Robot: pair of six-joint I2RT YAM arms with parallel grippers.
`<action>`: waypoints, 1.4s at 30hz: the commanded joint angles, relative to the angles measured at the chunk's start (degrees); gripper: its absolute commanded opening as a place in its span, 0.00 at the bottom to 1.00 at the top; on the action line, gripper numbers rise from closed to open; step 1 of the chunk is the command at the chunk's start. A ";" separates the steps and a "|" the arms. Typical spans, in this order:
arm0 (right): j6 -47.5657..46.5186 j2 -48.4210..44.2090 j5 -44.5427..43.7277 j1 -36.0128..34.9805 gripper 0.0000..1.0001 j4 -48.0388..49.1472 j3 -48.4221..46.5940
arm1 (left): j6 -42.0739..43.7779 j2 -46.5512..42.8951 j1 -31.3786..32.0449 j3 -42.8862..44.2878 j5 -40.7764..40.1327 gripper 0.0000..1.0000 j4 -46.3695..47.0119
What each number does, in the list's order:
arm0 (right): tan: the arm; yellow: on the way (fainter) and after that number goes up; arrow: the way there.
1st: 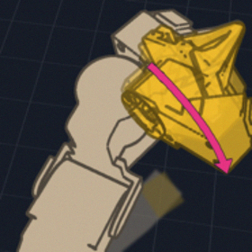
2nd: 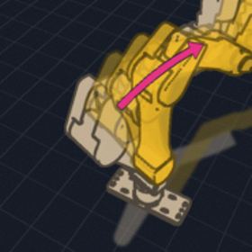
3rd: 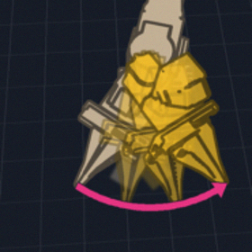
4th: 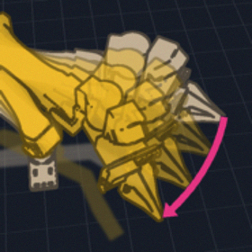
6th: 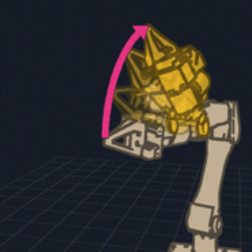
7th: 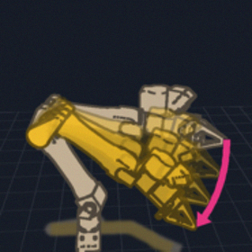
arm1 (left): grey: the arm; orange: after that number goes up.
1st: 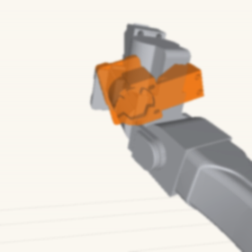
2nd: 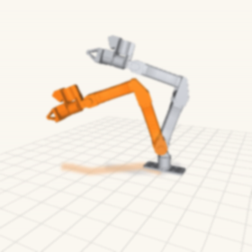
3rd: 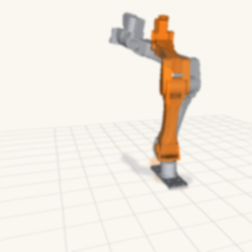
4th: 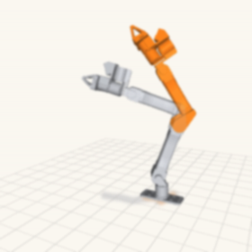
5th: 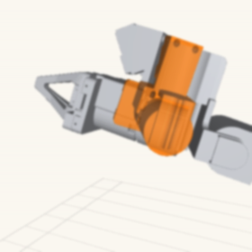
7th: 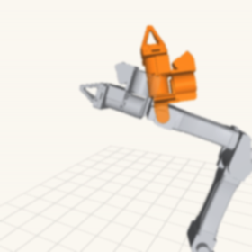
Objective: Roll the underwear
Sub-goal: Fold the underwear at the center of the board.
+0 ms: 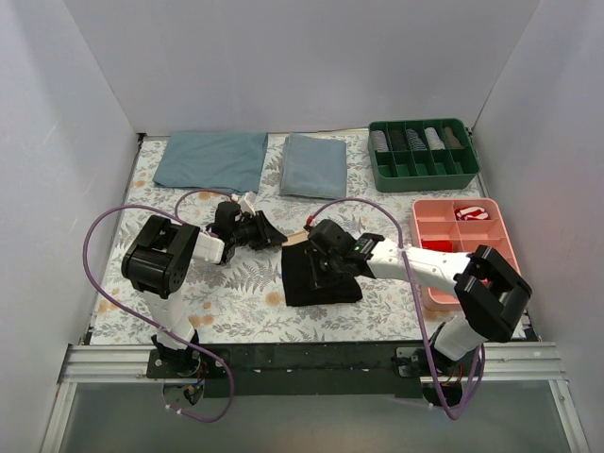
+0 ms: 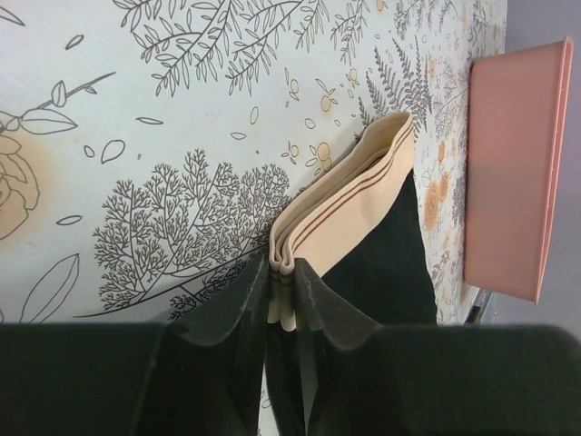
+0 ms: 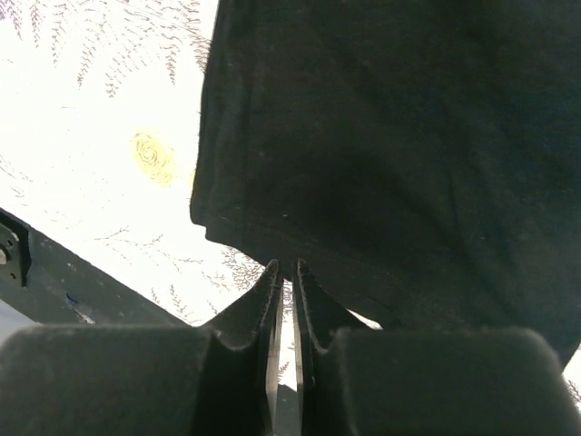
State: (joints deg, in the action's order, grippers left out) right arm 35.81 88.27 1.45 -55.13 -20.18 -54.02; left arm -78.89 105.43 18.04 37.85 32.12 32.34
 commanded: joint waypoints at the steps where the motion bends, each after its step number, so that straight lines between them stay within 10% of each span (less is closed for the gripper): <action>1: -0.04 1.37 -3.91 -2.78 0.18 -1.78 -5.30 | 1.55 -1.01 0.24 -0.32 -0.92 0.14 -5.35; 10: 3.56 12.09 -18.06 -11.57 0.39 -15.40 -18.21 | 1.28 -0.58 0.68 1.35 -2.59 0.06 -9.57; 42: 5.41 24.84 -23.25 -17.64 0.36 -24.99 -32.46 | -0.12 2.15 1.03 3.20 -3.73 0.00 -13.70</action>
State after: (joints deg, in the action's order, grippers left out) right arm 40.34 111.98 -21.47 -72.40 -42.78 -83.50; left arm -80.42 105.71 18.50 41.43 31.48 24.40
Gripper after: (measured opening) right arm 0.360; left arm 0.088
